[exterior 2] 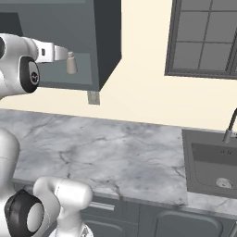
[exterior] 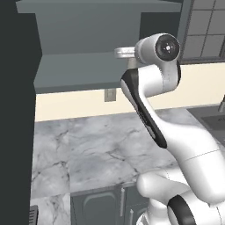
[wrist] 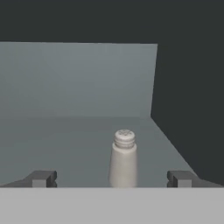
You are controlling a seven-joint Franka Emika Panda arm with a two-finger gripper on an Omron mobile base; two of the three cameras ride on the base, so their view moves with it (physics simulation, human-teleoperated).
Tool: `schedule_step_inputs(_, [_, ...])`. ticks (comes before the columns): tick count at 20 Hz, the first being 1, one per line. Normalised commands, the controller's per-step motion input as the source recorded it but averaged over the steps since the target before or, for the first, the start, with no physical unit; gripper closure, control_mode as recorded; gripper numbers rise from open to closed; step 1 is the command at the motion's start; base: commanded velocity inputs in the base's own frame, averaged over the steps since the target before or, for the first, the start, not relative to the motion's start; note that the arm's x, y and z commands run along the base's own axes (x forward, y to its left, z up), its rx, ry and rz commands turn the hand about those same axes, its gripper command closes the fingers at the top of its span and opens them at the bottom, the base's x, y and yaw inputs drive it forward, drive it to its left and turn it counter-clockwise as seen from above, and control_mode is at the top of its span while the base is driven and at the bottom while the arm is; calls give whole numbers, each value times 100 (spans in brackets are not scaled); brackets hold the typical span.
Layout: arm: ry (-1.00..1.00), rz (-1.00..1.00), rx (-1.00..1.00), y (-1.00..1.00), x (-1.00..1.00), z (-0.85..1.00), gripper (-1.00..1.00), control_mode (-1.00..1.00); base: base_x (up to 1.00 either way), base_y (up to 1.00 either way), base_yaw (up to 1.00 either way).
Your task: Collect the turmeric, mayonnaise, and shaker from the cabinet and place them next to the stove.
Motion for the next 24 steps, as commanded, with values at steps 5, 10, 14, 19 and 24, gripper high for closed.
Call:
schedule_step_inputs(5, [-1, 2, 0, -1, 19, -5, -100, -100, 0, 0, 0])
schedule_step_inputs(10, [0, 3, 0, -8, 25, -6, -100, -100, 0, 0, 0])
schedule_step_inputs(14, [0, 2, 0, -5, 26, -5, -100, -100, 0, 0, 0])
schedule_step_inputs(19, [0, 2, 0, -6, 24, -2, -100, -100, 0, 0, 0])
schedule_step_inputs(24, [0, 2, 0, -8, 19, -4, -100, -100, 0, 0, 0])
